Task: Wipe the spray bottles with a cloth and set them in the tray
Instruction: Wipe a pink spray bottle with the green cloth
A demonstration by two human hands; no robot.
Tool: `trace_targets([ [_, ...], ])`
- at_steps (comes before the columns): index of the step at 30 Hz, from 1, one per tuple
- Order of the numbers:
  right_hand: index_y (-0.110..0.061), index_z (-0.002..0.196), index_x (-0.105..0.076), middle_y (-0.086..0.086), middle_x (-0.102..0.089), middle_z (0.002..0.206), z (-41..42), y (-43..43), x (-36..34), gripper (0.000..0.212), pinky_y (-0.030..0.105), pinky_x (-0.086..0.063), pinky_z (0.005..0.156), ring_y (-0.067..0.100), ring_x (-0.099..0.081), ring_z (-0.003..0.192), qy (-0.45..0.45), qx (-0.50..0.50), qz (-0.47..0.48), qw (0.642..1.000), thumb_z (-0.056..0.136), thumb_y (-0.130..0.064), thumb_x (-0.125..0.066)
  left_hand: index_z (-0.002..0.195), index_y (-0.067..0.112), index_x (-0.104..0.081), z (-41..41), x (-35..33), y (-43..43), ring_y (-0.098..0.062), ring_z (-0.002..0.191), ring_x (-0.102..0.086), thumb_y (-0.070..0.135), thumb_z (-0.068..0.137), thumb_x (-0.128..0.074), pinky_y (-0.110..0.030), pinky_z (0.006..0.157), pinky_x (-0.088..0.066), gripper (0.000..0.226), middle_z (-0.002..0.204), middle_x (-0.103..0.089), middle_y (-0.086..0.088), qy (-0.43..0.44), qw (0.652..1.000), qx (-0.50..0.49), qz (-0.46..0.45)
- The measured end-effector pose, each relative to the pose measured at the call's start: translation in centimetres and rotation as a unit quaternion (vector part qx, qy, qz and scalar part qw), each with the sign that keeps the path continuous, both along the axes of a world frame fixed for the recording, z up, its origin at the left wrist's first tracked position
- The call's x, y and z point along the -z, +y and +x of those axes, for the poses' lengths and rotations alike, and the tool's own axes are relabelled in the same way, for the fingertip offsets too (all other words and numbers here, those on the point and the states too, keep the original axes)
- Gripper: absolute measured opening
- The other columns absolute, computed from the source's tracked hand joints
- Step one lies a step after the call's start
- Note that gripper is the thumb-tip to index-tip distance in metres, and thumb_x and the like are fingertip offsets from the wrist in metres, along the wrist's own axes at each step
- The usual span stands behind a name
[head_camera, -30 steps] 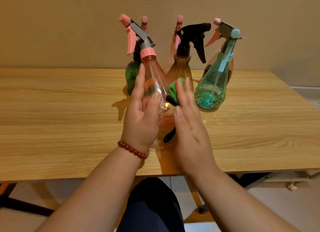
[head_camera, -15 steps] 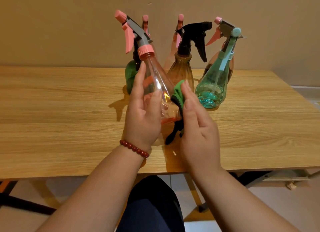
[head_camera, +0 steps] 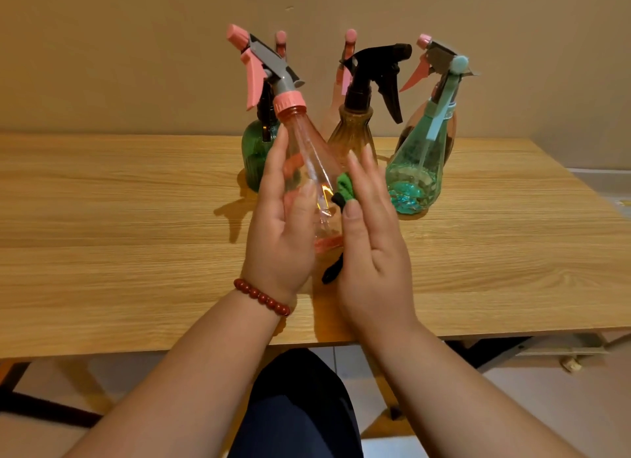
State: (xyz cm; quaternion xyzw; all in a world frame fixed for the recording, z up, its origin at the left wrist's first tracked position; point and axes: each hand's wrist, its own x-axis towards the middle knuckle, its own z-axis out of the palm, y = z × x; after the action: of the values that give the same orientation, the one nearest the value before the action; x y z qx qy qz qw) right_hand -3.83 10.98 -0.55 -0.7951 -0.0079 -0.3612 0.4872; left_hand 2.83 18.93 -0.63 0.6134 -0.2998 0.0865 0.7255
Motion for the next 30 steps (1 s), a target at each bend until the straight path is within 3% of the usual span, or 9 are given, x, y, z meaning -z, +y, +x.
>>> trace_targets([
  [4, -0.033, 0.139, -0.048, -0.013, -0.048, 0.143, 0.5, -1.3, -1.6, 0.037, 0.016, -0.043, 0.101, -0.007, -0.045, 0.126, 0.062, -0.055, 0.226, 0.971, 0.105, -0.030, -0.031, 0.147, 0.028, -0.022, -0.3, 0.0, -0.1, -0.012, 0.131, -0.048, 0.033, 0.094, -0.041, -0.042, 0.104, -0.045, 0.057, 0.147, -0.042, 0.000, -0.006, 1.000, 0.013, 0.014],
  [8, -0.036, 0.141, -0.037, -0.015, -0.032, 0.153, 0.0, -0.7, -0.8, 0.039, 0.026, -0.023, 0.117, -0.003, -0.024, 0.141, 0.023, -0.019, 0.068, 0.997, 0.103, -0.026, -0.033, 0.148, 0.029, -0.022, -0.1, 0.1, -0.2, -0.017, 0.135, -0.043, 0.038, 0.094, -0.039, -0.044, 0.109, -0.040, 0.057, 0.147, -0.043, 0.001, 0.011, 1.000, 0.011, 0.025],
  [11, -0.033, 0.142, -0.035, -0.012, -0.029, 0.156, -0.1, -0.8, -0.2, 0.041, 0.027, -0.018, 0.118, 0.002, -0.018, 0.145, 0.006, -0.013, 0.023, 1.000, 0.102, -0.024, -0.035, 0.149, 0.026, -0.023, -0.1, 0.1, -0.1, -0.009, 0.129, -0.048, 0.034, 0.095, -0.041, -0.028, 0.102, -0.044, 0.057, 0.142, -0.047, 0.007, 0.009, 0.999, 0.010, 0.031],
  [14, -0.036, 0.138, -0.042, -0.020, -0.043, 0.145, -0.3, -1.4, -1.5, 0.037, 0.027, -0.033, 0.113, -0.005, -0.034, 0.136, 0.023, -0.059, 0.138, 0.988, 0.104, -0.025, -0.035, 0.146, 0.030, -0.025, -0.5, -0.2, -0.1, -0.009, 0.120, -0.055, 0.031, 0.095, -0.044, -0.028, 0.094, -0.048, 0.055, 0.138, -0.050, 0.011, 0.014, 0.999, 0.038, 0.017],
  [17, -0.031, 0.137, -0.050, -0.025, -0.061, 0.123, -0.3, -2.1, -2.0, 0.036, 0.016, -0.049, 0.090, -0.010, -0.054, 0.115, 0.060, -0.101, 0.276, 0.954, 0.104, -0.023, -0.036, 0.143, 0.031, -0.024, -0.7, -0.2, -0.3, -0.007, 0.120, -0.056, 0.020, 0.098, -0.042, -0.027, 0.094, -0.049, 0.050, 0.129, -0.053, 0.028, 0.001, 0.998, 0.061, 0.023],
  [20, -0.034, 0.140, -0.041, -0.017, -0.041, 0.148, -0.7, -1.9, -1.4, 0.039, 0.022, -0.030, 0.113, -0.007, -0.032, 0.136, 0.028, -0.058, 0.141, 0.988, 0.103, -0.024, -0.036, 0.146, 0.032, -0.021, -0.7, 0.0, -0.4, -0.001, 0.126, -0.048, 0.034, 0.096, -0.039, -0.020, 0.100, -0.042, 0.053, 0.145, -0.043, 0.014, -0.043, 0.996, 0.021, 0.074],
  [23, -0.023, 0.144, -0.036, -0.009, -0.030, 0.155, -0.6, -1.9, -0.7, 0.042, 0.030, -0.020, 0.119, 0.005, -0.020, 0.145, -0.021, -0.016, 0.008, 1.000, 0.103, -0.020, -0.036, 0.148, 0.032, -0.022, -0.5, 0.1, -0.2, 0.011, 0.118, -0.048, 0.042, 0.093, -0.036, -0.010, 0.094, -0.042, 0.057, 0.148, -0.036, -0.003, -0.058, 0.991, -0.038, 0.113],
  [27, -0.015, 0.145, -0.033, -0.005, -0.025, 0.155, -0.2, -1.6, -0.7, 0.046, 0.033, -0.013, 0.120, 0.018, -0.013, 0.149, -0.039, -0.021, -0.107, 0.993, 0.100, -0.019, -0.037, 0.149, 0.023, -0.022, -0.5, -0.3, -0.2, -0.004, 0.133, -0.044, 0.032, 0.094, -0.038, -0.032, 0.109, -0.040, 0.057, 0.150, -0.038, -0.001, -0.025, 0.998, 0.038, 0.042],
  [30, -0.020, 0.147, -0.033, -0.009, -0.022, 0.157, 0.3, -1.4, -1.1, 0.045, 0.028, -0.012, 0.120, 0.009, -0.010, 0.148, 0.004, -0.052, -0.060, 0.997, 0.102, -0.022, -0.037, 0.144, 0.032, -0.029, -0.4, -0.4, 0.1, -0.016, 0.135, -0.044, 0.030, 0.093, -0.040, -0.051, 0.110, -0.037, 0.052, 0.150, -0.042, -0.003, 0.015, 0.999, 0.052, -0.002],
])
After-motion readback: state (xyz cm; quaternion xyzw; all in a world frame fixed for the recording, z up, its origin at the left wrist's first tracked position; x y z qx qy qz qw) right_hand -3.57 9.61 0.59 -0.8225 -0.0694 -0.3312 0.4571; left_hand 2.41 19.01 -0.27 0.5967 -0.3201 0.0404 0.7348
